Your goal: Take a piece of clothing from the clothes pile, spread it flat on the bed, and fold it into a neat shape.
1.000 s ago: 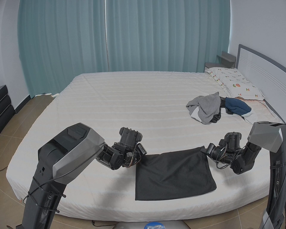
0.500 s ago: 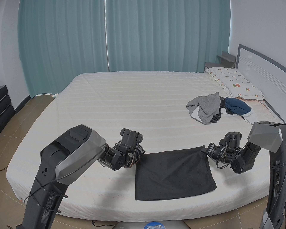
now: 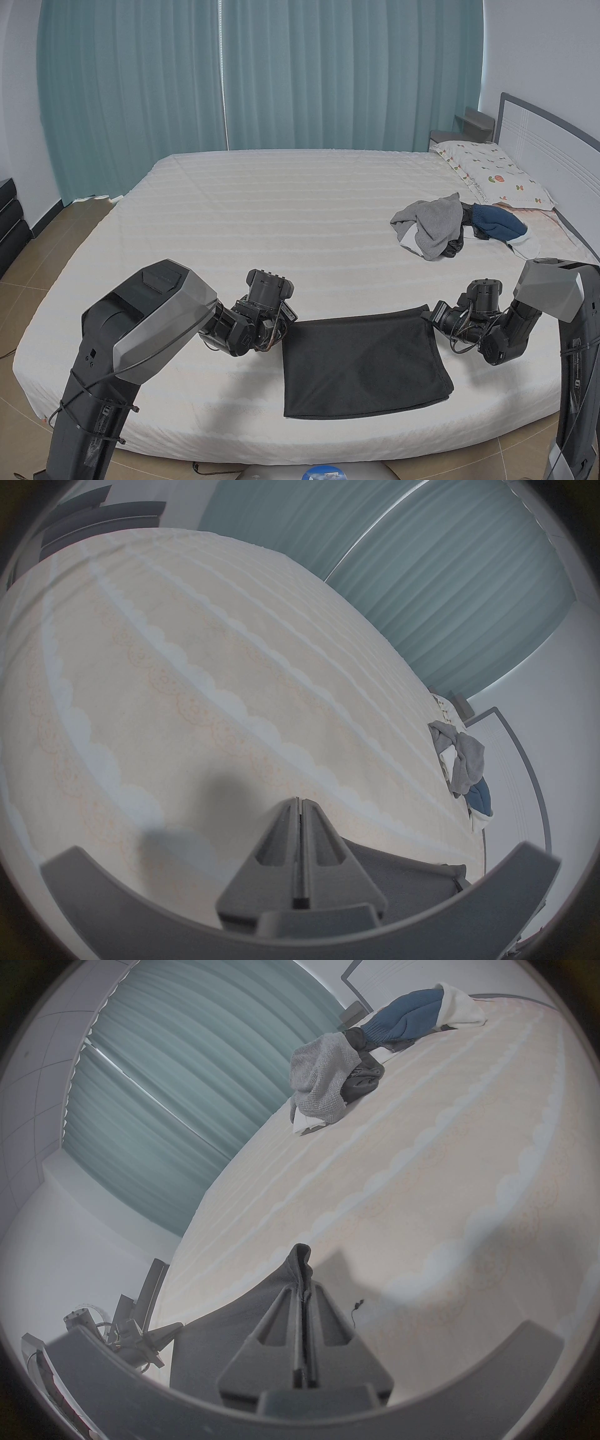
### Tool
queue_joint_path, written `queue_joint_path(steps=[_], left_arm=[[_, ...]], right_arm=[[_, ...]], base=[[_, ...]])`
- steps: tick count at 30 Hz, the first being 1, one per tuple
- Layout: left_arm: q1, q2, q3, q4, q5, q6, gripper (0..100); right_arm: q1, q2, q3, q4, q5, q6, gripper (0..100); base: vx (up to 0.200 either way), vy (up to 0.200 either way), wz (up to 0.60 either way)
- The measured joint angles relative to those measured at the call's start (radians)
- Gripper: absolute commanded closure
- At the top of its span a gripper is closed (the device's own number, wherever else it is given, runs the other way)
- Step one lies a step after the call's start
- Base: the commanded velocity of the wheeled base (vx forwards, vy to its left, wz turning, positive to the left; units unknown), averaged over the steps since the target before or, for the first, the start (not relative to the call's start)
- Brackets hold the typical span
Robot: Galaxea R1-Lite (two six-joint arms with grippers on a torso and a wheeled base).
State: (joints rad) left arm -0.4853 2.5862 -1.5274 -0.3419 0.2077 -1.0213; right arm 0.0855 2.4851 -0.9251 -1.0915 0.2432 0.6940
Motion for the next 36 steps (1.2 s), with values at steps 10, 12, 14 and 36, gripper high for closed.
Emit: queue_joint_path(steps=[10,12,14,36], left_arm=[[0.001,-0.005,0.003,0.001,0.0,-0.003,0],[0.001,-0.007,0.004,0.0,0.0,-0.004,0],[0.001,-0.009,0.007,0.0,0.0,-0.004,0],[0.081,-0.19,0.266,-0.037,-0.087,-0.076,0]], right_arm=[[0.008,0.008,-0.009,0.0,-0.001,0.003,0],[0.008,0.005,-0.005,0.0,-0.001,0.004,0],[0.006,-0.005,0.008,0.0,0.0,0.005,0],[0.002,-0.24,0.592,-0.185,0.129,-0.016,0]], base=[[0.0,0.0,0.0],[0.0,0.0,0.0],[0.0,0.0,0.0],[0.0,0.0,0.0]])
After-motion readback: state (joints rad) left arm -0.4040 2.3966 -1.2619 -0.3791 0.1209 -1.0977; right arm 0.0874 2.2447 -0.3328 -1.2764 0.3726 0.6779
